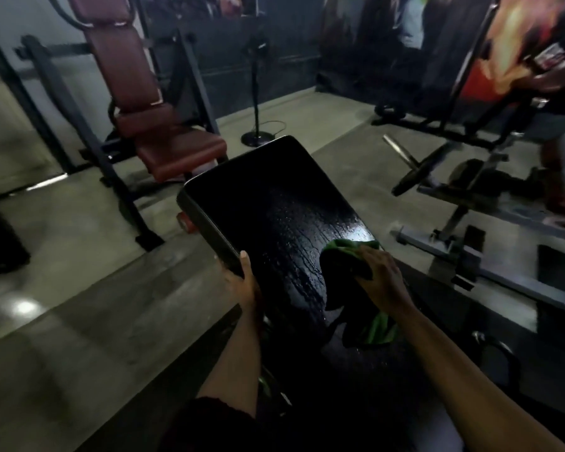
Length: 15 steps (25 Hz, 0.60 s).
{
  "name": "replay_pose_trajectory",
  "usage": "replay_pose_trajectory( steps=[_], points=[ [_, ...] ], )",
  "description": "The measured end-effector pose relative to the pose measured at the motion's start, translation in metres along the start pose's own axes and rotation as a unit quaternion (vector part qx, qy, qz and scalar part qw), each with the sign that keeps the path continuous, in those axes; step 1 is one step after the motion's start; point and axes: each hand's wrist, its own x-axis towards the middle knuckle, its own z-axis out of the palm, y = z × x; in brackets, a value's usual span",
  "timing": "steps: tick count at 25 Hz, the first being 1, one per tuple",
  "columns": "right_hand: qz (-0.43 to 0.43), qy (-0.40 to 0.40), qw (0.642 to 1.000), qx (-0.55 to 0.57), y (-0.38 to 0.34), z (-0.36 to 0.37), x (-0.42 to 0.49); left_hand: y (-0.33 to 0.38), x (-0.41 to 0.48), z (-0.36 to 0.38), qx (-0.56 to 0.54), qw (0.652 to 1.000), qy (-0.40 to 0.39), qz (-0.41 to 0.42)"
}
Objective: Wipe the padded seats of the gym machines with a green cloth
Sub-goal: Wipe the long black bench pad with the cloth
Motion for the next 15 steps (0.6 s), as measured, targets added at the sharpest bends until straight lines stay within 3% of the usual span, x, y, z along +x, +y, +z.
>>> replay_pose_trajectory(
  steps=[6, 9, 15],
  points=[
    [-0.115, -0.052, 0.991, 0.042, 0.037, 0.003, 0.070, -0.006, -0.015, 0.040, -0.009, 0.994, 0.105, 0.021],
    [-0.174, -0.027, 0.983, 0.058, 0.047, 0.010, 0.104, -0.016, -0.010, 0.043, -0.019, 0.989, 0.127, 0.066],
    [-0.329, 0.034, 0.938, 0.105, -0.059, 0.052, 0.165, -0.026, -0.001, 0.047, -0.018, 0.984, 0.153, 0.092]
  ],
)
